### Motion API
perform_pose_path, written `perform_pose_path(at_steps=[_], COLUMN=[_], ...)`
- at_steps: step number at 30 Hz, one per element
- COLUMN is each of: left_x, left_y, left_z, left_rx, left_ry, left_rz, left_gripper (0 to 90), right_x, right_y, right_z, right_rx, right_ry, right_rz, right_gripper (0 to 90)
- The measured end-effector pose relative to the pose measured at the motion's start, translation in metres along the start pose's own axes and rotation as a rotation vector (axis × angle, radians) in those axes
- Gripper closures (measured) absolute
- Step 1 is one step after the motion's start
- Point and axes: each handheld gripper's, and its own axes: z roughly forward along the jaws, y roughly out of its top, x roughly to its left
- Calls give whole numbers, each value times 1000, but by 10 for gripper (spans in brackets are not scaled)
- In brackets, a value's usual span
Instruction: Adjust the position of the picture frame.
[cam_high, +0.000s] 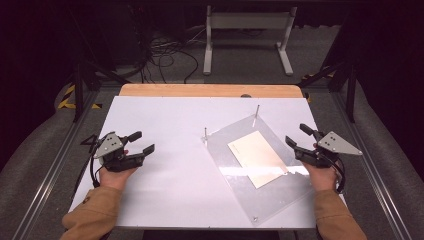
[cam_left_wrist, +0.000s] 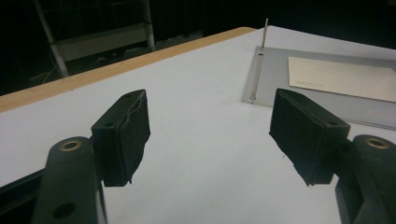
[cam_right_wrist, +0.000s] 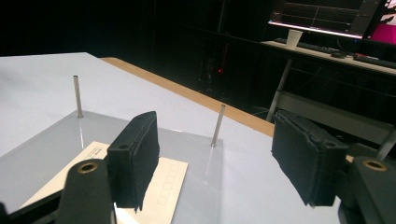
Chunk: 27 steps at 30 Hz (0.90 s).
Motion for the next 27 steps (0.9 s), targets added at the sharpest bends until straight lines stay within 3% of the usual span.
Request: perform_pose_path(at_steps=[7,11,14,21,23,27], left_x=[0,0,1,1,1,1], left_y=[0,0,0,-1,-1,-1], left_z=[0,-1,-1,-2,-2,-3], left_rx=[2,3,2,4,7,7], left_ry=[3,4,3,6,7,8], left_rz=[1,4,0,-9,-9,-10], left_gripper=[288,288,288,288,289,290], right_x=[-2,-1,0,5,7,6], right_y=[3,6,9,18,20,19], right_z=[-2,-2,-1,2,4,9], right_rx=[6,44,101,278,322,388], right_ry=[3,12,22,43,42,35], right_rz=[-5,-21,-45,-79,-88,-61], right_gripper=[332,391,510,888,896,896])
